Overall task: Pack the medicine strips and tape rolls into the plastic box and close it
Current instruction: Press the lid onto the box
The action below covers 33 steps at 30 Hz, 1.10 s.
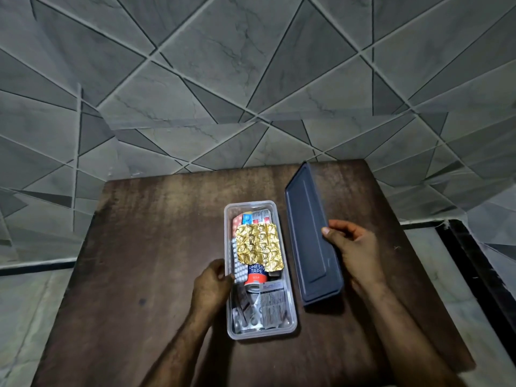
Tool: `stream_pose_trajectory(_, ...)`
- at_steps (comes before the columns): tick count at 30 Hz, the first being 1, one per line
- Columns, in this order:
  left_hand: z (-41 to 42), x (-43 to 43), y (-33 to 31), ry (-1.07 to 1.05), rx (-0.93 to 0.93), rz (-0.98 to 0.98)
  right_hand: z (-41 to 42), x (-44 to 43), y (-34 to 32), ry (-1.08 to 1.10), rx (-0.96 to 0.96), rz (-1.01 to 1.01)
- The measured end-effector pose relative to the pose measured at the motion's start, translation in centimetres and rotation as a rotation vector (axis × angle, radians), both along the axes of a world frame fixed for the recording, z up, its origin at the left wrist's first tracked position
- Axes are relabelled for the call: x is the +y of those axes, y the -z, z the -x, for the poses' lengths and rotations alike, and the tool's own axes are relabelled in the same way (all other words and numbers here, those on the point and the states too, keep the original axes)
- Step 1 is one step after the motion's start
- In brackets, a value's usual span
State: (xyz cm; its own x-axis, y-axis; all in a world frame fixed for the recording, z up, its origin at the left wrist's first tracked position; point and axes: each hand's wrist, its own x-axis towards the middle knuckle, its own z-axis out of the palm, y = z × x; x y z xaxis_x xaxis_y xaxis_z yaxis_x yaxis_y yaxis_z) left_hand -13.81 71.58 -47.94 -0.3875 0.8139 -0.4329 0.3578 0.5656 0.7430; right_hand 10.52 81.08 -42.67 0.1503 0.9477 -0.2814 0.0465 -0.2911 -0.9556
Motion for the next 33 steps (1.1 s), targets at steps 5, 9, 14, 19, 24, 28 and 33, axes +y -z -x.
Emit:
stream_pose_trajectory(5, -1.5, 1.5, -1.5, 0.027, 0.143, -0.275, 3.9, -1.7, -0.2, -0.086, -0.207, -0.121)
stream_pose_trajectory(9, -3.8, 3.1, -3.1, 0.02, -0.307, -0.257, 6.4, -3.4, -0.3, -0.181, -0.371, -0.248)
stream_pose_trajectory(14, -4.3, 4.1, -3.0, -0.084, -0.549, -0.191, 8.7, -5.7, 0.6, -0.375, -0.495, -0.321)
stream_pose_trajectory(19, -2.3, 3.7, -1.0, -0.181, -0.517, -0.186, 9.3, -6.5, 1.9, -0.598, -0.53, -0.256)
stream_pose_trajectory(24, -0.7, 3.0, 0.1, -0.207, -0.485, -0.16, 7.5, -4.8, 2.9, -0.478, -0.59, -0.208)
stream_pose_trajectory(28, 0.0, 2.2, 0.6, -0.229, -0.556, -0.145, 5.4, -2.7, 4.7, -0.452, -0.672, 0.088)
stream_pose_trajectory(33, 0.8, 1.4, 1.5, -0.221, -0.494, -0.119, 4.6, -2.9, 5.9, -0.448, -0.604, 0.179)
